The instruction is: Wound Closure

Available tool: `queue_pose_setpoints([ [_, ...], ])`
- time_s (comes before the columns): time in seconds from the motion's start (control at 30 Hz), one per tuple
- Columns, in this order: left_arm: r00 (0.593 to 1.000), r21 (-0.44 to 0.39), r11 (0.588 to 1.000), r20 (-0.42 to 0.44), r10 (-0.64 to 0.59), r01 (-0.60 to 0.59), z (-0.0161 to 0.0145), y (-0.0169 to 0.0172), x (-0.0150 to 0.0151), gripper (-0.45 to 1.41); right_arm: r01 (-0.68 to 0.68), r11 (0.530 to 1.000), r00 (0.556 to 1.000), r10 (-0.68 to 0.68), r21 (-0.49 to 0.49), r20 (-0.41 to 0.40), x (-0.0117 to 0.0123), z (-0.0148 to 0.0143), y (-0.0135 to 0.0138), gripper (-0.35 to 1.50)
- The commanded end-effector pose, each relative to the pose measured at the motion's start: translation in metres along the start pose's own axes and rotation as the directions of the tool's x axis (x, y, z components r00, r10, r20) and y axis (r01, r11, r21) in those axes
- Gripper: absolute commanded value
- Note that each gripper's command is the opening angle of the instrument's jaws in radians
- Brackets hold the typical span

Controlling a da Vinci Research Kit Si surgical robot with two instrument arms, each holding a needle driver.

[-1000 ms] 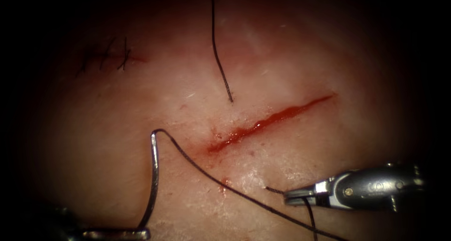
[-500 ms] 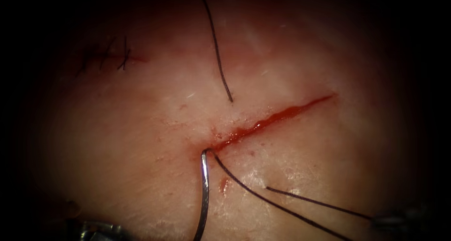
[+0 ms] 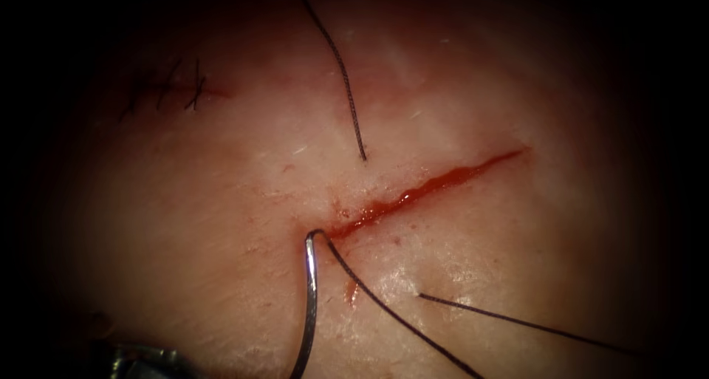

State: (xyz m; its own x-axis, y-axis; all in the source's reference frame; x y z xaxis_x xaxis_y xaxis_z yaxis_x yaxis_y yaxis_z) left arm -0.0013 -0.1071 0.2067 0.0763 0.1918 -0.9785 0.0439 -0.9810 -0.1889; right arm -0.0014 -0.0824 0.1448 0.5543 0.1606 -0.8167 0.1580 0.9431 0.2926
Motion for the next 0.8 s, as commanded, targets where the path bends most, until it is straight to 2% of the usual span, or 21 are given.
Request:
queue_pose_setpoints([
  [0.03,1.0,-0.001,1.0,-0.002,-0.005,0.005,0.0006,0.0009,-0.0006,-0.45,-0.014,0.999,1.0,0.014,-0.037,-0.017,0.0008,0.0015,-0.0002,1.04],
  [0.1,1.0,0.003,1.0,0.0,-0.005,0.005,0.0004,0.001,-0.0006,-0.45,-0.046,0.995,0.999,0.044,-0.088,-0.024,0.0019,0.002,0.0008,1.38],
  [0.17,1.0,0.005,1.0,0.001,-0.006,0.006,0.0001,0.0009,-0.0005,-0.45,-0.074,0.991,0.997,0.071,-0.114,-0.025,0.0029,0.0021,0.0017,1.45],
  [0.3,1.0,0.013,1.0,0.007,-0.01,0.01,-0.0011,0.0008,-0.0001,-0.45,-0.014,0.995,1.0,0.013,-0.099,-0.015,0.0052,0.0015,0.0046,1.4],
  [0.43,1.0,0.023,1.0,0.014,-0.02,0.02,-0.0028,0.0008,0.0003,-0.45,0.032,0.999,0.998,-0.03,-0.031,0.051,0.0067,0.0008,0.0075,1.35],
  [0.53,1.0,0.032,0.999,0.021,-0.018,0.017,-0.0043,0.0007,0.0006,-0.45,0.042,0.999,0.995,-0.043,0.015,0.094,0.0073,0.0008,0.0091,1.38],
  [0.63,1.0,0.037,0.999,0.025,-0.019,0.018,-0.0052,0.0007,0.0007,-0.45,0.034,0.998,0.995,-0.039,0.059,0.094,0.0078,0.0007,0.0098,1.46],
  [0.73,0.999,0.04,0.999,0.027,-0.019,0.018,-0.0055,0.0007,0.0006,-0.45,0.022,0.981,0.997,-0.037,0.193,0.075,0.0085,0.0001,0.0095,1.45],
  [0.8,0.999,0.04,0.999,0.027,-0.02,0.019,-0.0056,0.0006,0.0006,-0.45,-0.04,0.963,0.997,0.021,0.266,0.072,0.009,-0.0004,0.0091,1.36],
])
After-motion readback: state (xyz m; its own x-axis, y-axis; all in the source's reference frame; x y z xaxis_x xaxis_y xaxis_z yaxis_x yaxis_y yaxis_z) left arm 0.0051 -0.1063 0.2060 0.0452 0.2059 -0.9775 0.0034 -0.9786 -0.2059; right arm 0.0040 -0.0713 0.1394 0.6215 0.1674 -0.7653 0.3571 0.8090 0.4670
